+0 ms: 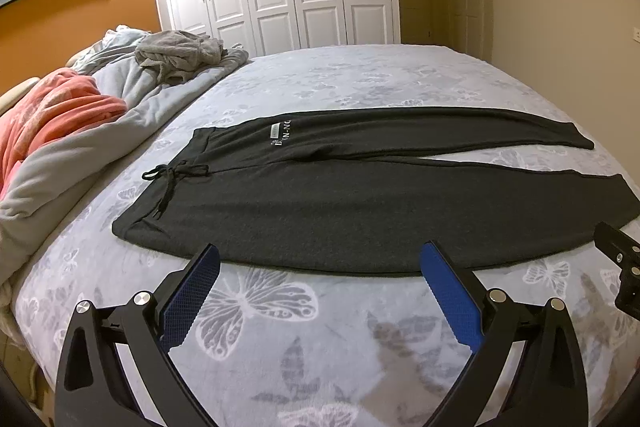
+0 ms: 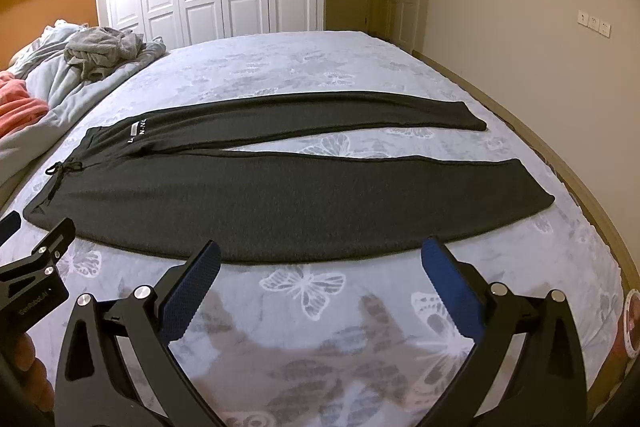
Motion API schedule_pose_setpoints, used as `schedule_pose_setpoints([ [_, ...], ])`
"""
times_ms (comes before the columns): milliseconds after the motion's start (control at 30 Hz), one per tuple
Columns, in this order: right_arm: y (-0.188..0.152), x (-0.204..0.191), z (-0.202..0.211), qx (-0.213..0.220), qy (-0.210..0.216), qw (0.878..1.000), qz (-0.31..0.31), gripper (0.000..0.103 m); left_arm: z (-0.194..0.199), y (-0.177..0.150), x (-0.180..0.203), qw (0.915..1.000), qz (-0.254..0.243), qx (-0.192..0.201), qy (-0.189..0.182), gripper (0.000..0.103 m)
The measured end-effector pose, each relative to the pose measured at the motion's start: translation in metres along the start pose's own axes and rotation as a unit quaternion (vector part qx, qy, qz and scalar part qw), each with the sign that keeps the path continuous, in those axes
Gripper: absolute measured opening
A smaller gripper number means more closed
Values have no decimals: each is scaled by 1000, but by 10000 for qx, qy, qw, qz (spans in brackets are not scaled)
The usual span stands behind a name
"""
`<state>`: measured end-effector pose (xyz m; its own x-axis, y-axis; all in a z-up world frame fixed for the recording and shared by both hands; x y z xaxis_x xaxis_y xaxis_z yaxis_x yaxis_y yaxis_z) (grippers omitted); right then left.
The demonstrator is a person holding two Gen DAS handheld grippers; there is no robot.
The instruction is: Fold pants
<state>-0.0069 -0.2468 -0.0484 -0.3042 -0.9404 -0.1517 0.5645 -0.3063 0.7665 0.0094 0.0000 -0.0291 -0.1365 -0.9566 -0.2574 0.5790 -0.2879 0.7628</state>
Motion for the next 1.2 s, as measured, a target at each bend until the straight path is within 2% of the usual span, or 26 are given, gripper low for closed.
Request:
schedule_pose_setpoints([
  [1200, 0, -1, 1, 1, 10, 10000, 21, 98, 4, -1, 1, 9999, -17, 3, 130, 98],
])
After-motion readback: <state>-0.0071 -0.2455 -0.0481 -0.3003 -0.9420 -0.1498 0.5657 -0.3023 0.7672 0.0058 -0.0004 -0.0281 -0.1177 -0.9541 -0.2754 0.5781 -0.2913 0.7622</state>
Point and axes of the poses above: each gripper's, at about its wrist camera, not at the fingertips, and z roughly against the way its jaws point, x to its right, y to its top, the point moved 1 cm from there along -z, roughly the way its jaws point, and after that the axes turned 11 degrees about -z, right-handed, at the moved point
